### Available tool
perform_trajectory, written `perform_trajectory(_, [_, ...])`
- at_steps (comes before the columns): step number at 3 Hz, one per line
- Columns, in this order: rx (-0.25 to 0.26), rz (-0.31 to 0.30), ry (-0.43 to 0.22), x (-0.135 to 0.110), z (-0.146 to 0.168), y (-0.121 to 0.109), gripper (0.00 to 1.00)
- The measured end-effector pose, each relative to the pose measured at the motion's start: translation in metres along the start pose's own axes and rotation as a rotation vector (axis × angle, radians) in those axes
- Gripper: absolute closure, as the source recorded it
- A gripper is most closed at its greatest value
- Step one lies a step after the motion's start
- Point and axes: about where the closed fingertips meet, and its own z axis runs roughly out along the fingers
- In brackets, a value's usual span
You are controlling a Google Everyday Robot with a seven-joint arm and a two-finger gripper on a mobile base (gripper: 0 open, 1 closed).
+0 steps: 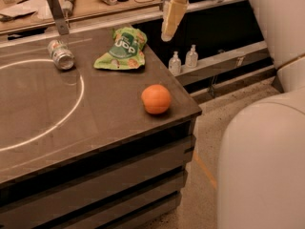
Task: Pick green rice chip bag
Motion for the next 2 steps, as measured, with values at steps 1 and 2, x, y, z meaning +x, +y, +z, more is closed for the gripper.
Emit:
perform_trajectory(1, [-0.109, -0.080, -0.018, 0.000, 0.042, 0.017, 0.00])
perform_trajectory(2, [-0.243, -0.278, 0.030, 0.010, 0.087, 0.040, 0.00])
